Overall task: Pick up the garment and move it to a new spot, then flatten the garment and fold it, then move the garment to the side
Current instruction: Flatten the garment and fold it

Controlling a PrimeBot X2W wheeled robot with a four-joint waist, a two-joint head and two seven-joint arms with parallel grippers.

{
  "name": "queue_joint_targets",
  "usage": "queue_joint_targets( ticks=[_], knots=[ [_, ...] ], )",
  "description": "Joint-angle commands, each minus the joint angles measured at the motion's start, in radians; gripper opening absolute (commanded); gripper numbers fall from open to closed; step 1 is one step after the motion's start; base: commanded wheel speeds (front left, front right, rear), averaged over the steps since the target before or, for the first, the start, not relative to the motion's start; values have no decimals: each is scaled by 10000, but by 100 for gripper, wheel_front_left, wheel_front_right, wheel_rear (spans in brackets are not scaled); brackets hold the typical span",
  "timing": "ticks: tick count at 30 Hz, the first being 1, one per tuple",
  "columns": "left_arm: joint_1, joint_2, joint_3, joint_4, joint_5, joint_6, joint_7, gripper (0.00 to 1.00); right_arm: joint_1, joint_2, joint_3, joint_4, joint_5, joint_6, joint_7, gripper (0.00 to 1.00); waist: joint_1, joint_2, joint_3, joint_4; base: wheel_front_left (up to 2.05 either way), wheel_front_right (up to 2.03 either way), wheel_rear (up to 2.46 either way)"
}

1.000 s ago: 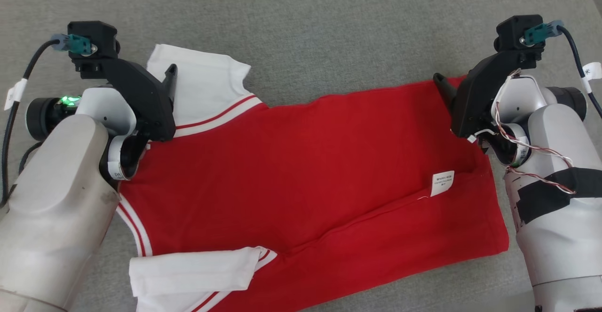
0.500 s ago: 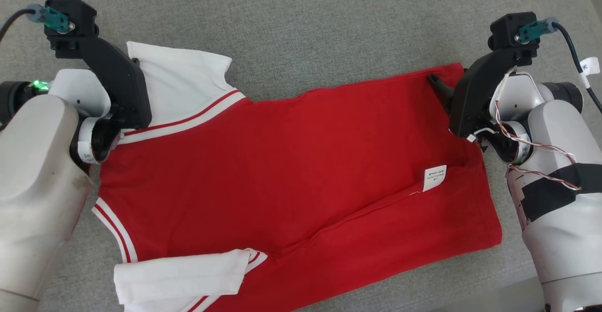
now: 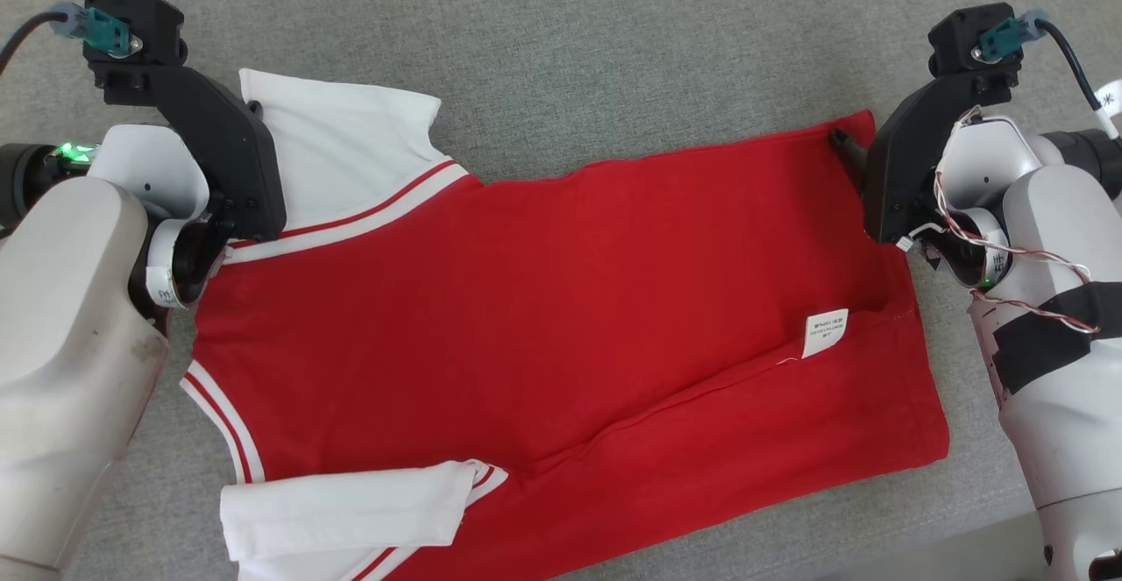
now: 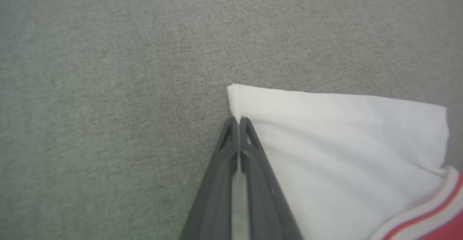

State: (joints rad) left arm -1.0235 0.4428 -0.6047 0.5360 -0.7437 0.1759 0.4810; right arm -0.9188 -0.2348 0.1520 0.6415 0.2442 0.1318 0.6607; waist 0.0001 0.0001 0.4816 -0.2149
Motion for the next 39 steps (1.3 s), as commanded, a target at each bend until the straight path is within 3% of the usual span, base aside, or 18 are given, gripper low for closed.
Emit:
queue_joint_targets(
  ticks=[1, 4, 5, 6, 7, 8, 11, 17, 23, 31, 39],
  knots=[
    [308, 130, -76, 63, 2, 73, 115, 0, -78, -54, 108, 132, 79, -23, 141, 100, -1, -1, 14, 37, 0, 0, 0],
    [347, 161, -63, -27, -41, 73, 67, 0, -101, 50, 167, 289, 368, -23, 302, 100, -1, -1, 10, 71, 0, 0, 0],
    [364, 178, -68, -41, -34, 74, 38, 0, -113, 34, 194, 339, 405, -23, 305, 91, -1, -1, 8, 85, 0, 0, 0],
    [366, 196, -66, -56, -15, 82, 4, 0, -117, 12, 222, 392, 406, -23, 309, 37, -1, -1, 11, 96, 0, 0, 0],
    [375, 204, -67, -66, -4, 85, -32, 0, -118, -11, 235, 454, 399, -23, 296, 9, -1, -1, 14, 108, 0, 0, 0],
    [391, 207, -57, -76, 27, 107, -145, 0, -144, -45, 205, 488, 368, -25, 175, 0, -1, -1, 18, 126, 0, 0, 0],
    [373, 129, 4, -151, 139, 117, -647, 0, -272, -29, -6, 608, 182, -25, -289, 0, -1, -1, 42, 178, 0, 0, 0],
    [180, -65, 313, -140, 565, 280, -2687, 0, -481, 208, -472, 832, -144, -25, -1296, 0, -1, -1, 28, 231, 0, 0, 0],
    [67, -387, 386, 396, 960, -76, -5013, 0, -456, 456, -1043, 1358, -519, -25, -2456, 0, -1, -1, -225, 383, 0, 0, 0],
    [668, -1088, 310, 554, 560, -349, -5689, 0, 97, 225, -1168, 1475, -384, -25, -3452, 0, -1, -1, -762, 895, 0, 0, 0],
    [2587, -1388, 91, -574, 213, -648, -6556, 0, 1395, -331, -769, 1003, -385, -25, -4358, 0, -1, -1, -1695, 1402, 0, 0, 0]
  ],
)
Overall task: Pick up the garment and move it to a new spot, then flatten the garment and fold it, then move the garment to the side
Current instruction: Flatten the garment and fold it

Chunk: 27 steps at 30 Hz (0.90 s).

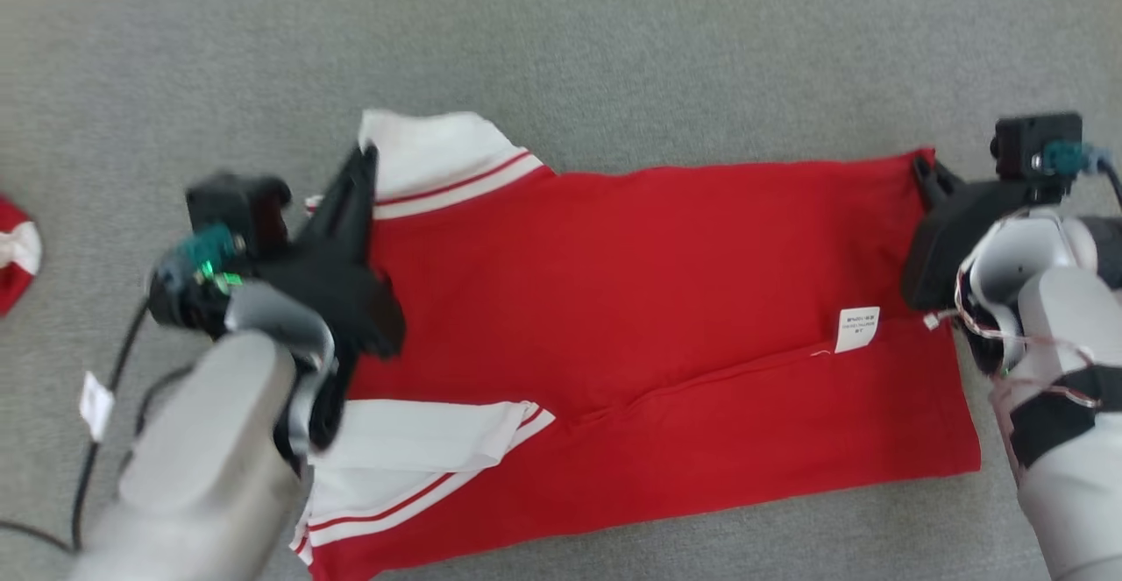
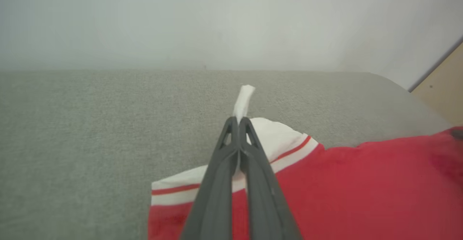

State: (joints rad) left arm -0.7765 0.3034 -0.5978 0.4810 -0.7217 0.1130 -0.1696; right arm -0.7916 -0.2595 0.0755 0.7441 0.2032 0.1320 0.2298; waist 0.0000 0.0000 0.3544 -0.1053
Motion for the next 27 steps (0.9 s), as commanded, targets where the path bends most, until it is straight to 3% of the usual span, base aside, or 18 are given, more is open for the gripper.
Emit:
queue_joint_targets(
  ticks=[1, 10, 27],
  knots=[
    [424, -30, 50, -243, -125, 20, -142, 0, 309, -144, 39, -70, 2, -27, -195, 0, 0, 0, -550, 361, 0, 0, 0],
    [2842, -45, -161, -2027, -614, 454, -286, 0, 1677, -328, -257, -58, -472, -27, -1267, 0, 0, 0, -1410, 756, 0, 0, 0],
    [4748, 222, -551, -3169, -886, 958, -21, 0, 2513, -272, -978, 257, -1223, -27, -1228, 0, 0, 0, -1982, 1018, 0, 0, 0]
  ],
)
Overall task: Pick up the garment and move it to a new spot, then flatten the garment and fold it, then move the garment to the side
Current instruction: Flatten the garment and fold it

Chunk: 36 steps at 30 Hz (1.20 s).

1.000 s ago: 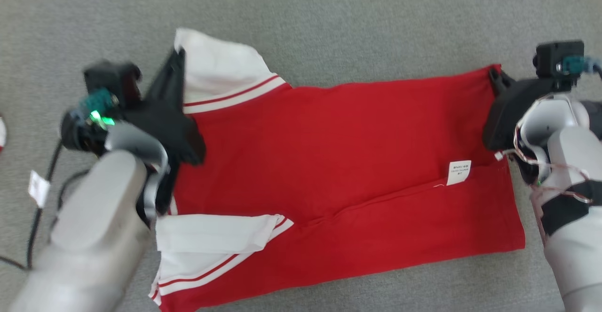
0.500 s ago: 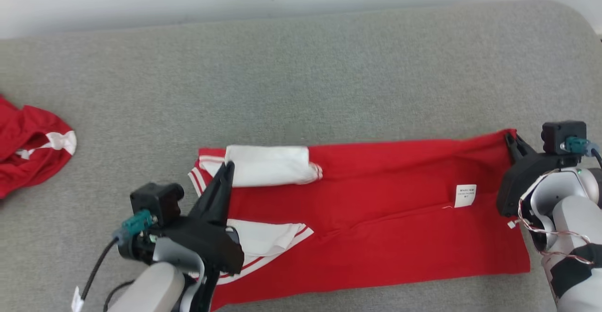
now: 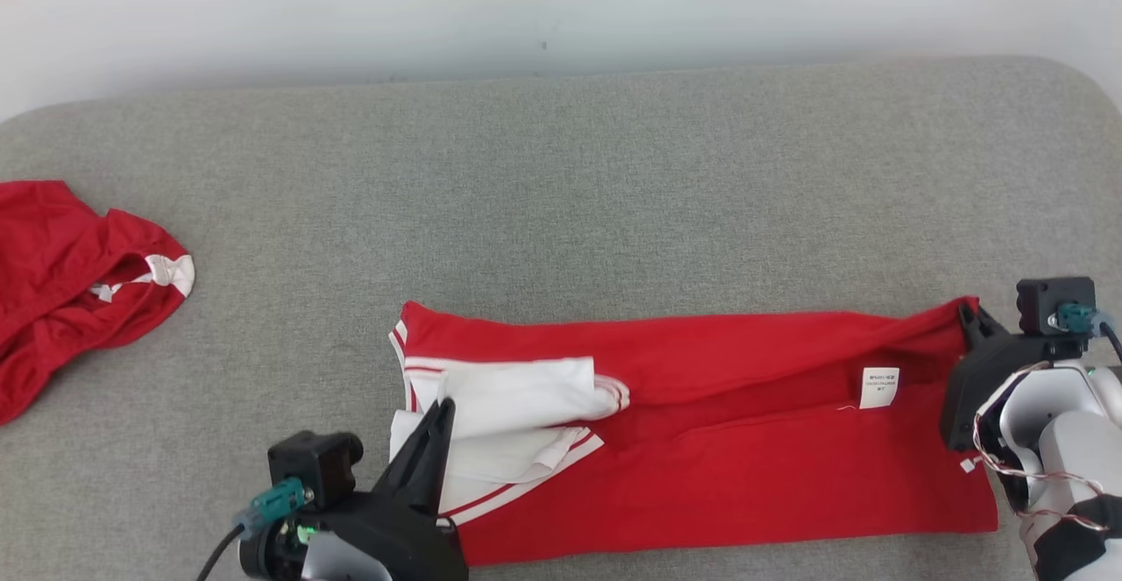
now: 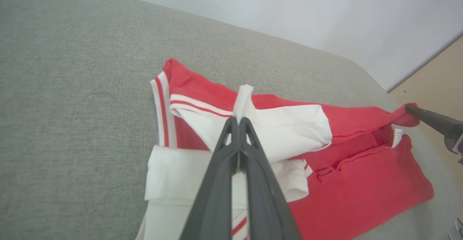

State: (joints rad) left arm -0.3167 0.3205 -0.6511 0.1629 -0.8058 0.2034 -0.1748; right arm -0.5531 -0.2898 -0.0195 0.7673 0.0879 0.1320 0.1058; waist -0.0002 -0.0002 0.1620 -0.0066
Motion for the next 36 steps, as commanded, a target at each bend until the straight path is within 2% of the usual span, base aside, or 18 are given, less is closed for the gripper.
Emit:
queue_joint_targets(
  ticks=[1, 5, 6, 7, 8, 14, 21, 24, 30, 35, 36],
  knots=[
    [238, 57, -39, 35, -71, 60, 27, 0, 195, 33, -59, 45, -83, -27, 39, 0, 2, 2, -81, 36, 0, 0, 0],
    [516, 32, -103, 153, -151, 66, -41, 0, 450, 63, -145, 104, -186, -27, 84, 0, 2, 2, -170, 46, 0, 0, 0],
    [578, 18, -126, 209, -161, 92, -22, 46, 510, 70, -167, 125, -214, -27, 116, 45, 2, 2, -190, 45, 0, 0, 0],
    [624, 5, -143, 275, -172, 112, -13, 95, 542, 105, -185, 128, -205, -27, 124, 100, 2, 2, -211, 43, 0, 0, 0],
    [646, -20, -129, 336, -190, 149, -34, 100, 570, 139, -218, 121, -198, -27, 111, 100, 2, 2, -238, 42, 0, 0, 0],
    [1042, -43, 69, 453, -177, 164, -499, 100, 943, 318, -467, -91, -31, -27, 75, 100, 2, 2, -584, 57, 0, 0, 0],
    [1850, -115, 1246, -179, 674, -18, -905, 100, 1683, 567, -1029, -805, 527, -27, 346, 100, 2, 2, -1129, 157, 0, 0, 0],
    [2433, -325, 2125, -643, 1443, -240, -895, 100, 1999, 675, -1282, -1112, 743, -27, 534, 100, 2, 2, -1325, 201, 0, 0, 0],
    [3406, -784, 3669, -1188, 3029, -1006, -896, 100, 2531, 940, -1832, -1483, 1040, -27, 851, 100, 2, 2, -1600, 299, 0, 0, 0],
    [3854, -1124, 4797, -1196, 3926, -1589, -897, 100, 2744, 1223, -2245, -1606, 1070, -27, 1038, 100, 2, 2, -1680, 352, 0, 0, 0],
    [3854, -1124, 4797, -1196, 3926, -1589, -897, 100, 2744, 1223, -2245, -1606, 1070, -27, 1038, 100, 2, 2, -1680, 352, 0, 0, 0]
  ],
)
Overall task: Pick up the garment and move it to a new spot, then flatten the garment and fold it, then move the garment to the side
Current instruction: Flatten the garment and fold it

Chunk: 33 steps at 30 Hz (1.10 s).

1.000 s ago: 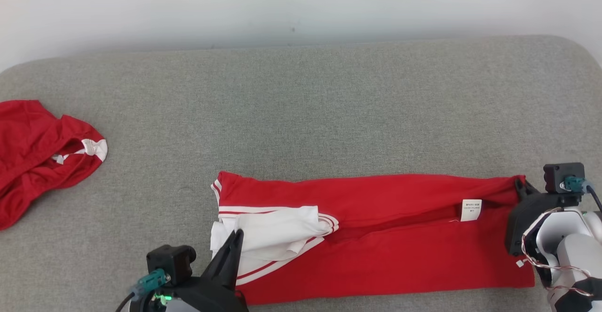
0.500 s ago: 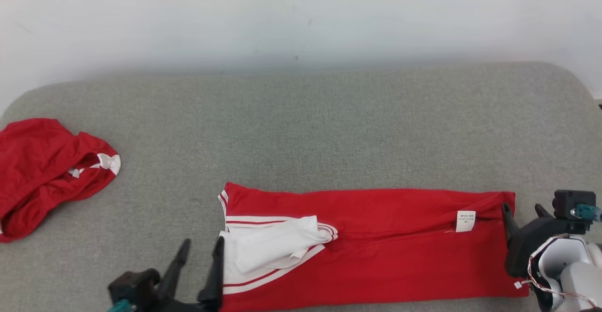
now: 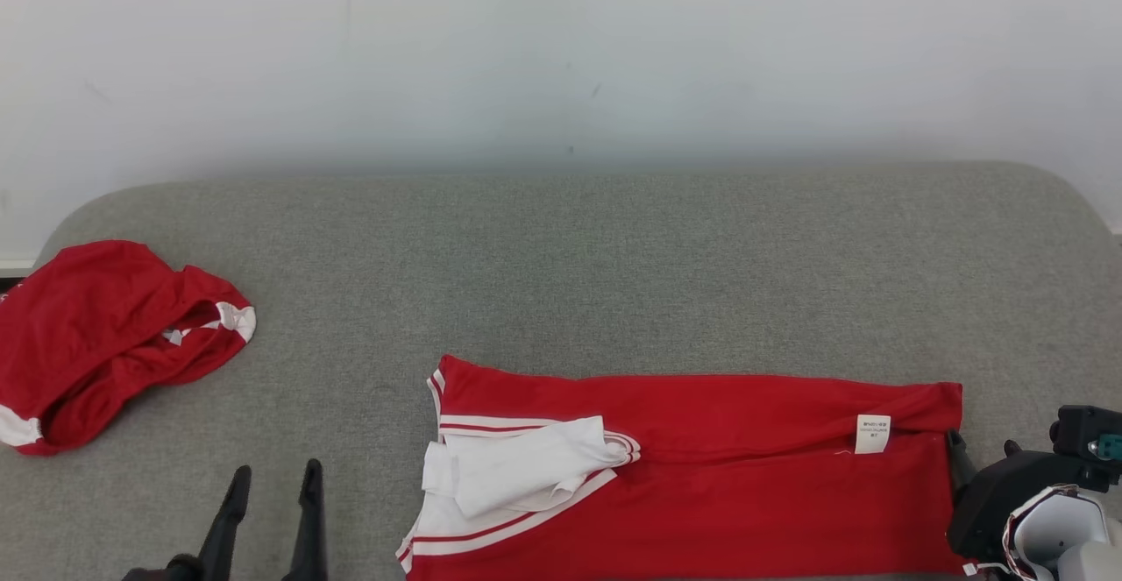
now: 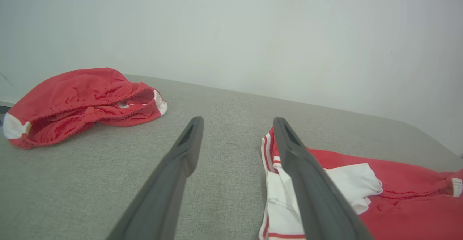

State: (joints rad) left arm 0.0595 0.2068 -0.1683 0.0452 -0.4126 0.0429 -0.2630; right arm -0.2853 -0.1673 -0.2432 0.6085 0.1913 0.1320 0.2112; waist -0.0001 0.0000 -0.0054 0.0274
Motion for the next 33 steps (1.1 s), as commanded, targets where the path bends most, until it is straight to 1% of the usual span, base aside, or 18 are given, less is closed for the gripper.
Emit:
queue_joint_targets(
  ticks=[1, 7, 13, 18, 22, 28, 33],
  knots=[
    [172, -79, 196, -3, 145, -93, -15, 100, 86, 24, -82, -12, 55, -27, 2, 100, 1, 0, -9, 24, 0, 0, 0],
    [494, -644, 1630, -51, 785, -540, -10, 100, -80, 82, -411, 141, 72, -27, 114, 100, 1, 0, 93, 91, 0, 0, 0],
    [162, -1087, 2498, -34, 1240, -957, -11, 100, -652, 94, -685, 436, -38, -27, 109, 100, 1, 0, 486, 229, 0, 0, 0],
    [-136, -1288, 2655, -46, 1472, -1159, -9, 100, -1090, 188, -867, 612, -170, -27, 40, 100, 1, 0, 857, 321, 0, 0, 0],
    [-351, -1386, 2657, 74, 1560, -1319, -11, 100, -1342, 136, -1144, 931, -566, -27, 191, 100, 1, 0, 1160, 413, 0, 0, 0],
    [-604, -1443, 2714, 361, 1567, -1475, -11, 100, -1619, 302, -1639, 1422, -963, -27, 96, 100, 1, 0, 1417, 531, 0, 0, 0],
    [-763, -1427, 2752, 589, 1549, -1581, -11, 100, -1681, 485, -1798, 2050, -1161, -25, 613, 100, 1, 0, 1502, 573, 0, 0, 0]
  ],
)
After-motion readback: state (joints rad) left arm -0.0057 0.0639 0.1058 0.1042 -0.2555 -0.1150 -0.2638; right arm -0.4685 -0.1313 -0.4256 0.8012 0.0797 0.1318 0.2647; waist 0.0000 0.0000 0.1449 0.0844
